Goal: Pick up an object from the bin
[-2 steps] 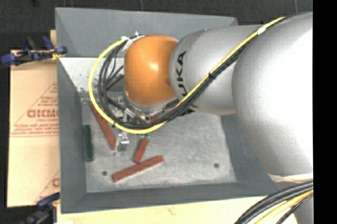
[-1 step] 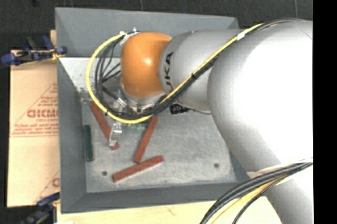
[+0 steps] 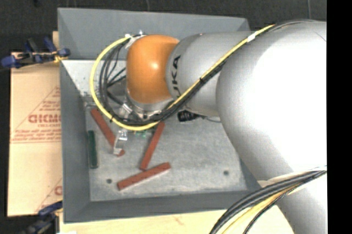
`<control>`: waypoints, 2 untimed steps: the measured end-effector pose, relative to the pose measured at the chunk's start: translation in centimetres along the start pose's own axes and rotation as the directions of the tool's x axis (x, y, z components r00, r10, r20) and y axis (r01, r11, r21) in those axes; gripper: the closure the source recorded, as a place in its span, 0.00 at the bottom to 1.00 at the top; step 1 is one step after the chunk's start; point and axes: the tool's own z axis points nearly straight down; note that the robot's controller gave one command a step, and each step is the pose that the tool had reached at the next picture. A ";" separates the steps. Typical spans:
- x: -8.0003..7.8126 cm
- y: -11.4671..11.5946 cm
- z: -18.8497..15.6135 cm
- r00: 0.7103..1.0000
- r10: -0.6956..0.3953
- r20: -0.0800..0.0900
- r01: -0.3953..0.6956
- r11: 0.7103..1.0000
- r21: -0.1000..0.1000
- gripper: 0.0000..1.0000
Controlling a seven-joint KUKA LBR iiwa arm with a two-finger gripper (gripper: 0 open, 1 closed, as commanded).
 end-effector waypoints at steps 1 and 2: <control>1.0 0.5 1.6 0.994 0.107 0.000 -0.107 0.994 -0.001 0.00; 1.4 -0.1 1.9 0.995 0.104 0.004 -0.104 0.995 -0.007 0.00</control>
Offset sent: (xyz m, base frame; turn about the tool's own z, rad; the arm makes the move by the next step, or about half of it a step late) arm -0.0185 -0.0023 -0.0252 0.1008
